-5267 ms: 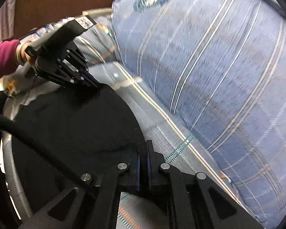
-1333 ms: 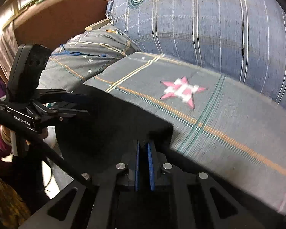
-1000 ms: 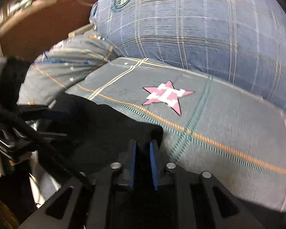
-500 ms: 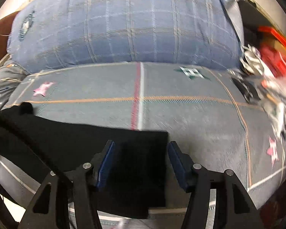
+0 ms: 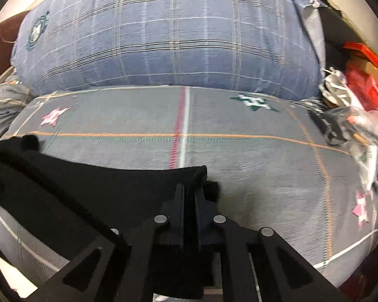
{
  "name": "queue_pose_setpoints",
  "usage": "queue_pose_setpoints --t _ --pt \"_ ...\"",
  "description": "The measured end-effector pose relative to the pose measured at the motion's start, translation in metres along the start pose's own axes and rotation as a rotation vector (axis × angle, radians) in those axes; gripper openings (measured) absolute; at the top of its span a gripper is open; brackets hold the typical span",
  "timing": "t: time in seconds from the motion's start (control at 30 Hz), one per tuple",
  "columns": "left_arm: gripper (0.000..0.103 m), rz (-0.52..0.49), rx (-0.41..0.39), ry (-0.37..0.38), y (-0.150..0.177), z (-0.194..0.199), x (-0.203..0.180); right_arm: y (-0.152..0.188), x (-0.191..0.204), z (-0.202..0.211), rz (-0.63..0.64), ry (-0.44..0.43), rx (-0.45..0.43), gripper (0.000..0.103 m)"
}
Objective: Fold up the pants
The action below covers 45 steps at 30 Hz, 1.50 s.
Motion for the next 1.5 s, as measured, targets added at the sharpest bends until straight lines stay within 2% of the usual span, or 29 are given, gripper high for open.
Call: queue_pose_setpoints --t 0.1,0.17,0.23,0.3,0.33,0.4,0.47,0.53,0.63,0.73,0.83,0.93,1.0,1.23,1.5 --pt "0.085 0.043 -0.014 -0.043 0.004 0.007 0.029 0.01 -0.006 -0.018 -0.027 0.006 0.051 0.007" --pt "0.085 0.083 -0.006 -0.072 0.011 0.011 0.052 0.007 -0.003 -0.013 -0.031 0.025 0.027 0.01" --pt "0.085 0.121 0.013 -0.087 0.02 0.013 0.074 0.002 -0.003 -0.005 -0.066 0.029 0.006 0.022" --pt "0.086 0.147 0.041 -0.094 0.032 0.013 0.09 -0.009 0.014 0.01 -0.075 -0.03 -0.046 0.032" --pt "0.086 0.154 0.053 -0.095 0.036 0.012 0.094 -0.015 0.03 0.013 -0.059 -0.08 -0.06 0.034" --pt "0.086 0.177 0.086 -0.105 0.047 0.009 0.107 -0.025 0.072 0.014 -0.011 -0.216 -0.07 0.051" --pt "0.086 0.203 0.11 -0.131 0.056 0.005 0.118 -0.034 0.128 0.004 0.058 -0.362 -0.054 0.062" --pt "0.086 0.23 0.125 -0.165 0.063 0.005 0.13 -0.041 0.184 -0.007 0.132 -0.479 -0.043 0.062" --pt "0.086 0.286 0.149 -0.126 0.069 0.006 0.141 -0.049 0.266 -0.024 0.225 -0.643 -0.03 0.062" --pt "0.086 0.294 0.152 -0.116 0.07 0.005 0.142 -0.05 0.331 -0.049 0.322 -0.711 0.004 0.062" --pt "0.086 0.277 0.135 -0.135 0.067 0.005 0.14 -0.044 0.375 -0.077 0.393 -0.707 0.051 0.062" --pt "0.086 0.281 0.13 -0.136 0.066 0.004 0.141 -0.037 0.391 -0.105 0.433 -0.639 0.087 0.063" --pt "0.086 0.278 0.126 -0.141 0.066 0.004 0.142 -0.036 0.389 -0.11 0.433 -0.626 0.075 0.065" --pt "0.086 0.251 0.082 -0.186 0.061 0.021 0.14 -0.036 0.371 -0.08 0.417 -0.643 0.066 0.065" --pt "0.086 0.216 0.026 -0.217 0.05 0.044 0.13 -0.007 0.347 -0.055 0.375 -0.636 0.069 0.07"
Point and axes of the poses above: each gripper's, at about its wrist camera, not at the fingertips, and z roughly against the way its jaws point, x to its left, y to its underside, the point moved 6 cm from there along -z, roughly the way its jaws point, and after that the axes turned 14 degrees about -y, right-handed, at the moved point
